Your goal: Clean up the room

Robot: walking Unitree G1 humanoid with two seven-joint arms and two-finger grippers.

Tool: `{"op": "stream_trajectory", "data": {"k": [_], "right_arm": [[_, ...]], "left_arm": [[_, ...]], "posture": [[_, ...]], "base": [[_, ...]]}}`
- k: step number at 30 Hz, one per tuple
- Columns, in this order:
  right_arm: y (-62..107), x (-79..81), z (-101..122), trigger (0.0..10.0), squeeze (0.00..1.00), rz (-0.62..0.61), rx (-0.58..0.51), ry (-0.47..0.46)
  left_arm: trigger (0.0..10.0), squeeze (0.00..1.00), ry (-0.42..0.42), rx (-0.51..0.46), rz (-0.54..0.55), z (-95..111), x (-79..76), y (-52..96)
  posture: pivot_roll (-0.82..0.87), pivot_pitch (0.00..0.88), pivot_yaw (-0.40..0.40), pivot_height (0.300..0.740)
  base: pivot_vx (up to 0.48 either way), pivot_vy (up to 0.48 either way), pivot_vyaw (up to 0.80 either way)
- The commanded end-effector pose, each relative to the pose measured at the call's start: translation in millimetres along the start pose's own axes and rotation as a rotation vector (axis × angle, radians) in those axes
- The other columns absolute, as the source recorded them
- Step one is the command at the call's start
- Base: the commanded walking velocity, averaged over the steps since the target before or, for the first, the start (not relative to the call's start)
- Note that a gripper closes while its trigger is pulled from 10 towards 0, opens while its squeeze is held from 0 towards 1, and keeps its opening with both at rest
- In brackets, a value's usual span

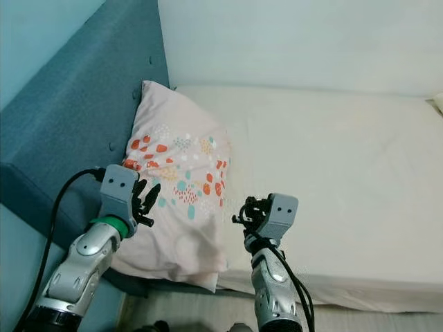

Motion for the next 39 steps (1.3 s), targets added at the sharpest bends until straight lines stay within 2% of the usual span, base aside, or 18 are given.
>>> {"op": "stream_trajectory", "data": {"k": [1,6,8,12,17,26,39], "right_arm": [[0.7,-2.4,-5.4,10.0,0.00,-0.035,0.003,-0.041],[-7.0,-8.4,8.3,10.0,0.00,-0.065,-0.051,-0.053],[-7.2,-15.9,13.6,10.0,0.00,-0.079,-0.066,-0.038],[-6.0,-20.3,15.1,10.0,0.00,-0.088,-0.070,-0.022],[-5.2,-20.0,15.0,10.0,0.00,-0.077,-0.072,0.004],[-5.2,-17.3,11.9,10.0,0.00,-0.066,-0.065,0.007],[-3.4,-22.2,10.8,10.0,0.00,-0.081,-0.064,0.008]], "left_arm": [[10.0,0.00,0.013,-0.002,-0.025,-1.7,-4.2,-1.3],[10.0,0.00,0.005,-0.028,-0.068,1.6,-12.1,-3.0],[10.0,0.00,-0.013,-0.024,-0.058,-1.4,-10.4,-3.6],[10.0,0.00,-0.031,-0.021,-0.047,-5.4,-7.1,-3.8],[10.0,0.00,-0.052,-0.038,-0.037,-9.2,-1.5,-1.6],[10.0,0.00,-0.065,-0.050,-0.033,-9.9,0.5,-0.8],[10.0,0.00,-0.063,-0.059,-0.031,-9.4,-0.1,-3.2]], "posture": [[-0.01,0.000,0.045,0.740],[-0.01,0.001,0.047,0.740],[-0.01,0.007,0.050,0.740],[-0.01,0.011,0.049,0.740],[0.00,0.017,0.044,0.740],[0.00,0.024,0.041,0.740],[0.00,0.027,0.040,0.740]], "base": [[0.000,0.000,0.00],[0.000,0.000,0.00],[0.000,0.000,0.00],[0.000,0.000,0.00],[0.000,-0.123,0.00],[0.000,-0.321,0.00],[0.000,-0.279,0.00]]}}
Point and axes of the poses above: a point about 5 cm out from each wrist's last joint towards the gripper, its own y axis pointing back from the gripper into the wrist, its own z axis along the axis of the wrist's last joint, x = y × z, the point moved 3 cm from there along -y, pointing out of the wrist towards the gripper, and after that the axes turned 10 degrees about -y, right-handed, at the moved point
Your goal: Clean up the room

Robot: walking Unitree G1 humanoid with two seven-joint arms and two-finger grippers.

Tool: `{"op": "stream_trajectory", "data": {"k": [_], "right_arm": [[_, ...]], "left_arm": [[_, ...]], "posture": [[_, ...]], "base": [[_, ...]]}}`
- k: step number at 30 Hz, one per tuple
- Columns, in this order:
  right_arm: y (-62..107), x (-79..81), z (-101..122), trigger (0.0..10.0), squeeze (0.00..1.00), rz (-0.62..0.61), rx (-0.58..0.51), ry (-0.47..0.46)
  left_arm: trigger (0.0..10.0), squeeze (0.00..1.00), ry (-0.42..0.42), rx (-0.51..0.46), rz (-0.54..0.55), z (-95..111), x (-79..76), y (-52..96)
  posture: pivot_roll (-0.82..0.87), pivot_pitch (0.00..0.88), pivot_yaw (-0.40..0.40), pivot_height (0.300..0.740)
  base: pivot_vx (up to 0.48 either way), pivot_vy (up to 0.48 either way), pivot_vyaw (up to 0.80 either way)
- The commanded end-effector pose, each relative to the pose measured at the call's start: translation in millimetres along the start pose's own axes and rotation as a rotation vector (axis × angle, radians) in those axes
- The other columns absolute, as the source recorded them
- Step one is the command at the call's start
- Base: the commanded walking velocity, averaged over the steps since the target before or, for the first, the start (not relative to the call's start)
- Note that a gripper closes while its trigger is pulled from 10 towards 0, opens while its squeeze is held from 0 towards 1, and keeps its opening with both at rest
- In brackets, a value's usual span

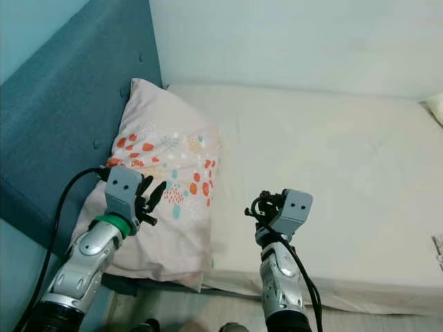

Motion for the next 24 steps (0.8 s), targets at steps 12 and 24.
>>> {"op": "stream_trajectory", "data": {"k": [12,24], "right_arm": [[4.2,-5.6,-8.4,10.0,0.00,-0.017,0.029,0.008],[4.6,-6.4,-9.8,10.0,0.00,-0.021,0.031,0.007]], "left_arm": [[10.0,0.00,0.005,0.020,0.001,-7.2,0.1,0.7],[10.0,0.00,0.006,0.019,0.000,-7.9,0.4,-0.3]], "posture": [[0.00,0.027,0.038,0.740],[0.00,0.026,0.040,0.740]], "base": [[0.000,-0.445,0.00],[0.000,-0.480,0.00]]}}
Point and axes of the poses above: a point about 5 cm out from each wrist's last joint towards the gripper, its own y axis pointing back from the gripper into the wrist, its own z axis along the axis of the wrist's last joint, x = y × z, the point moved 3 cm from there along -y, pointing out of the wrist towards the gripper, and after that the axes turned 10 degrees about -y, right-handed, at the moved point
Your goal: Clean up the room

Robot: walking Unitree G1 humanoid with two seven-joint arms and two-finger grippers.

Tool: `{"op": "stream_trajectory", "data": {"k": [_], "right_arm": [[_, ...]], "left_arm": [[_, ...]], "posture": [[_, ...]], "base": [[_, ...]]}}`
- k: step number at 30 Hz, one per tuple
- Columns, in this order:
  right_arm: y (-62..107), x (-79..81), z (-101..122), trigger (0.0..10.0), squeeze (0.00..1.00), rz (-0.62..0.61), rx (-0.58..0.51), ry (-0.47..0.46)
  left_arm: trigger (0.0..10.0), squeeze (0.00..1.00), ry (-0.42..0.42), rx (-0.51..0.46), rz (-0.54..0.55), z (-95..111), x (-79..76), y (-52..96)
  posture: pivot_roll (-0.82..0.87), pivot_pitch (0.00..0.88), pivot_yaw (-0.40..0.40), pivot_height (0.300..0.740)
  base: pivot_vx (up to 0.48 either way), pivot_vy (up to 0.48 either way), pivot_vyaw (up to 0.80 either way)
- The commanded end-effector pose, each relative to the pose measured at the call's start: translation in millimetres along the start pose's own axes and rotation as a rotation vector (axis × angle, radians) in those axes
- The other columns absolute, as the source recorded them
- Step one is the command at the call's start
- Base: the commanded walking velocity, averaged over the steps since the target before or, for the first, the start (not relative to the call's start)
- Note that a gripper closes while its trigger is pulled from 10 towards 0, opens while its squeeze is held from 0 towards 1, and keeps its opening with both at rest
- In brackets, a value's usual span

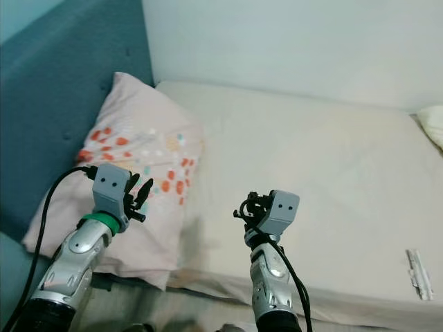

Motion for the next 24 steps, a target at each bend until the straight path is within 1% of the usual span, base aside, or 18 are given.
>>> {"op": "stream_trajectory", "data": {"k": [1,3,9,12,24], "right_arm": [[4.9,-9.7,-4.7,10.0,0.00,-0.035,0.016,-0.006],[4.9,-10.3,-4.9,10.0,0.00,-0.037,0.018,-0.010],[4.8,-11.0,-5.3,10.0,0.00,-0.040,0.019,-0.014],[4.4,-11.4,-4.9,10.0,0.00,-0.040,0.021,0.006],[3.7,-9.8,-5.0,10.0,0.00,-0.033,0.018,0.004]], "left_arm": [[10.0,0.00,0.002,0.009,-0.027,-3.4,-8.1,0.0],[10.0,0.00,0.003,0.009,-0.028,-3.2,-8.6,-0.1],[10.0,0.00,0.004,0.008,-0.029,-3.1,-9.0,-0.2],[10.0,0.00,0.003,0.008,-0.028,-3.1,-9.0,-0.4],[10.0,0.00,0.002,0.008,-0.027,-3.5,-9.1,-0.7]], "posture": [[0.00,0.026,0.040,0.740],[0.00,0.025,0.040,0.740],[0.00,0.026,0.039,0.740],[0.00,0.027,0.039,0.740],[0.00,0.025,0.042,0.740]], "base": [[0.000,-0.480,0.00],[0.000,-0.480,0.00],[0.000,-0.480,-0.69],[0.000,-0.472,0.00],[0.000,-0.476,0.00]]}}
Point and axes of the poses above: a point about 5 cm out from each wrist's last joint towards the gripper, its own y axis pointing back from the gripper into the wrist, its own z axis along the axis of the wrist's last joint, x = y × z, the point moved 3 cm from there along -y, pointing out of the wrist towards the gripper, and after that the axes turned 10 degrees about -y, right-handed, at the moved point
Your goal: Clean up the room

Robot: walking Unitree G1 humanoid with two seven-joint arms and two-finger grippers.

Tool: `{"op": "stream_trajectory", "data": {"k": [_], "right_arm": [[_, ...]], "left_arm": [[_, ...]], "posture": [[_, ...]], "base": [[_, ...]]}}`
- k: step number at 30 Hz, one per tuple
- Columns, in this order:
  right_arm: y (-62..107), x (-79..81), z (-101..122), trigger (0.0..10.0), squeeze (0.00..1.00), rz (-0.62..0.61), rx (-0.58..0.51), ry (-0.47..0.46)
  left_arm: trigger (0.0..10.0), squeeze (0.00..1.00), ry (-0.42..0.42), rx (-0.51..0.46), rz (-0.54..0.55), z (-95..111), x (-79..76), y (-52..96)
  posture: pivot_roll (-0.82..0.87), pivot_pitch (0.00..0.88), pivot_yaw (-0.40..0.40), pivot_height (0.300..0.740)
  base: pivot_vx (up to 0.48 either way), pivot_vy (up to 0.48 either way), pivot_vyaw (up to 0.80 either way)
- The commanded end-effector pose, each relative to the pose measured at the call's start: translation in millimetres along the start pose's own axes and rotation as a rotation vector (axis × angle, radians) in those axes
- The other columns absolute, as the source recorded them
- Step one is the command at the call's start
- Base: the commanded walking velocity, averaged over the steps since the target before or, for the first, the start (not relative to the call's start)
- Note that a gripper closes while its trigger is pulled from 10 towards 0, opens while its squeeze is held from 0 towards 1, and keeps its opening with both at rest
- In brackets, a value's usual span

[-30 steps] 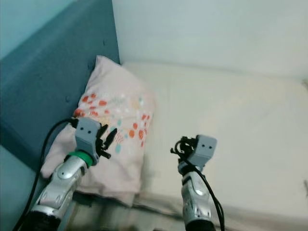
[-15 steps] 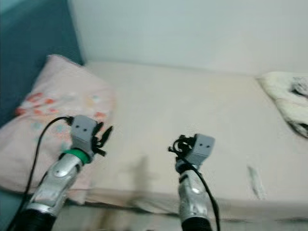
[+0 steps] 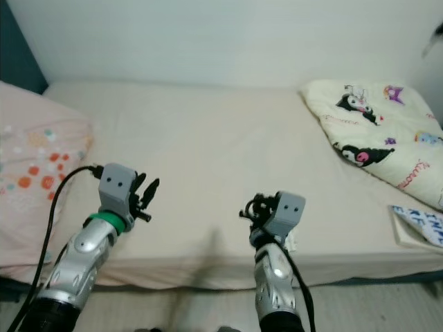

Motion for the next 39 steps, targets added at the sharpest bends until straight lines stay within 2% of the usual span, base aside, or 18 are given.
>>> {"op": "stream_trajectory", "data": {"k": [1,13,19,22,26,39], "right_arm": [[2.5,-6.4,-2.3,10.0,0.00,-0.018,0.012,0.008],[2.0,-5.9,-2.0,10.0,0.00,-0.012,0.010,0.010],[2.3,-5.6,-2.5,10.0,0.00,-0.011,0.012,0.009],[2.5,-5.4,-2.7,10.0,0.00,-0.011,0.012,0.008],[2.8,-5.5,-2.7,10.0,0.00,-0.011,0.011,0.007],[4.2,-5.7,-4.3,10.0,0.00,-0.013,0.016,0.007]], "left_arm": [[10.0,0.00,0.001,0.032,-0.011,-9.0,-4.8,2.7],[10.0,0.00,0.001,0.042,-0.009,-10.7,-5.1,2.1],[10.0,0.00,0.036,0.071,0.012,-14.0,-2.8,0.9],[10.0,0.00,0.047,0.086,0.017,-16.0,-2.1,0.4],[10.0,0.00,0.038,0.079,0.016,-15.2,-1.8,0.2],[10.0,0.00,0.017,0.070,0.017,-13.3,-2.5,1.3]], "posture": [[0.00,0.025,0.042,0.740],[0.00,0.022,0.042,0.740],[-0.01,0.021,0.043,0.740],[-0.01,0.023,0.044,0.740],[-0.01,0.027,0.044,0.740],[-0.01,0.035,0.046,0.740]], "base": [[0.000,-0.472,0.00],[0.000,-0.441,0.00],[0.000,0.000,0.00],[0.000,0.480,0.00],[0.000,0.480,0.00],[0.000,0.000,0.00]]}}
Point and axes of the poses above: a point about 5 cm out from each wrist's last joint towards the gripper, its own y axis pointing back from the gripper into the wrist, its own z axis along the axis of the wrist's last joint, x = y × z, the point moved 3 cm from there along -y, pointing out of the wrist towards the gripper, and after that the axes turned 10 degrees about -y, right-handed, at the moved point
